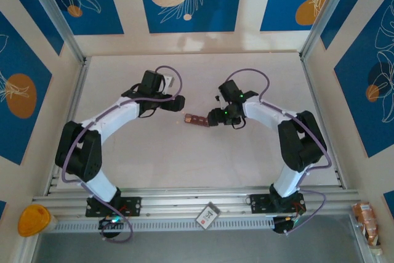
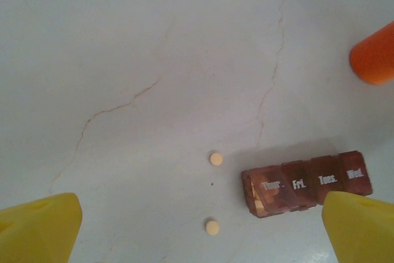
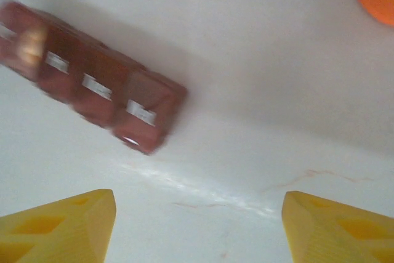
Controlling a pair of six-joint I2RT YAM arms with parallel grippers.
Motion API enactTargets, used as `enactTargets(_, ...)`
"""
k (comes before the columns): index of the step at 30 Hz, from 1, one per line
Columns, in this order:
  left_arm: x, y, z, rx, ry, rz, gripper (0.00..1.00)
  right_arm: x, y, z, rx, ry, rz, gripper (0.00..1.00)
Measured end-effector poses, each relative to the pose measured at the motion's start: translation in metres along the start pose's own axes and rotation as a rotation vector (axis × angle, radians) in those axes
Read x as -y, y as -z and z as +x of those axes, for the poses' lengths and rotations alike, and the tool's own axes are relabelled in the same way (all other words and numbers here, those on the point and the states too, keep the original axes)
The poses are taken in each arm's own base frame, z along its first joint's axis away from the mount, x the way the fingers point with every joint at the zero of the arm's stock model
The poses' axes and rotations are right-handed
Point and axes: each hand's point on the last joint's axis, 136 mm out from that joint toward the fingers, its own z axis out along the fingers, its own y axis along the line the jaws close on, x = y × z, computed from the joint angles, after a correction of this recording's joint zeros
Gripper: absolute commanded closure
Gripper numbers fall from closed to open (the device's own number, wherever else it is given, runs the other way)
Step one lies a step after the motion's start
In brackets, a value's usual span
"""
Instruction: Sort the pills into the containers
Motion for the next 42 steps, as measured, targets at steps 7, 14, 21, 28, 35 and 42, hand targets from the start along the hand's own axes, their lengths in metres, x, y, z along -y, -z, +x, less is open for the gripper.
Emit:
enactTargets(7, 0.008, -0.028, 0.015, -0.1, -0.072, -0.002, 0.0, -0.02, 0.007, -0.04, 0.032, -0.044, -0.121, 0.38)
enactTargets(14, 0.023, -0.045, 0.025, -0.168, -0.174, -0.017, 0.0, -0.018, -0.026, -0.024, -0.062, -0.038, -0.084, 0.37)
enactTargets(21, 0.02, -0.049, 0.035, -0.206, -0.211, -0.047, 0.05, -0.013, -0.05, -0.008, -0.125, -0.02, -0.025, 0.38)
enactTargets(28, 0.015, -0.056, 0.042, -0.231, -0.231, -0.065, 0.18, -0.013, -0.053, -0.006, -0.132, -0.014, -0.02, 0.38)
enactTargets(35, 0.014, -0.063, 0.052, -0.265, -0.234, -0.067, 0.25, -0.013, -0.054, -0.006, -0.134, -0.015, -0.022, 0.38)
enactTargets(42, 0.016, -0.064, 0.053, -0.267, -0.239, -0.064, 0.25, -0.014, -0.055, -0.01, -0.133, -0.026, -0.04, 0.35)
